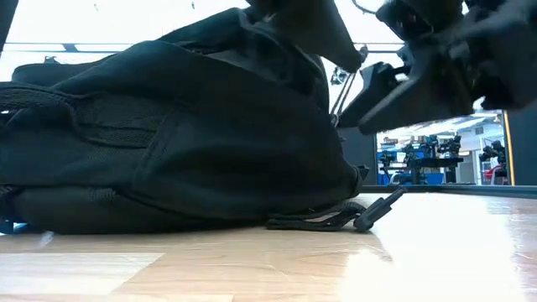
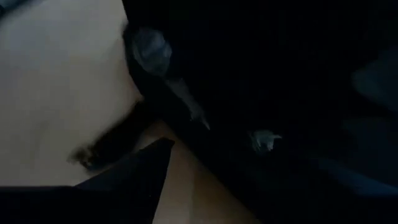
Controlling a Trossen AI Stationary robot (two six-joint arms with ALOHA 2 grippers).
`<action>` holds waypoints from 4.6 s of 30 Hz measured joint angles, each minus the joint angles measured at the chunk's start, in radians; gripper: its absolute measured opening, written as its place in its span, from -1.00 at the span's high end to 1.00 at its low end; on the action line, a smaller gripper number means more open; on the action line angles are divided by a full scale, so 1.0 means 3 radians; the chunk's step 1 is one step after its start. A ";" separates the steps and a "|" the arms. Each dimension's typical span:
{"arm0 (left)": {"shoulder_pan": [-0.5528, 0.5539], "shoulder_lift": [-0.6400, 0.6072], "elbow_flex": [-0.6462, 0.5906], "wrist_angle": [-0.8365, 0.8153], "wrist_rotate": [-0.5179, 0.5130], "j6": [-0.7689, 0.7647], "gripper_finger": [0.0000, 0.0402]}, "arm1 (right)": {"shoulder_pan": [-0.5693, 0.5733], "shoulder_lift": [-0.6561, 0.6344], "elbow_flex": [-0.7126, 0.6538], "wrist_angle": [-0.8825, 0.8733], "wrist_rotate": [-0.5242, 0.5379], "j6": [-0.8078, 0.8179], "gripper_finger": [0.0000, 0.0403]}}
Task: Unpack backpack
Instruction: Close the black backpack
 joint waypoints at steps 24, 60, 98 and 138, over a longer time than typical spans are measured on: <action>-0.0038 0.0258 0.0085 0.0435 0.0616 0.0498 0.73 | -0.0043 0.0000 0.0000 -0.0070 0.0020 0.0053 -0.04; -0.0256 0.0837 0.1170 -0.0635 -0.0190 0.0882 0.09 | -0.0203 0.0000 0.0000 -0.0502 0.0145 0.0364 0.02; -0.0070 0.1024 0.1411 -0.1416 -0.0324 0.0386 1.00 | -0.0099 0.0000 0.0000 -0.0505 0.0154 0.0006 0.10; -0.0039 0.1130 0.1545 -0.1331 -0.0043 0.0697 0.30 | -0.0072 0.0423 -0.0001 0.0287 0.0082 -0.0247 -0.07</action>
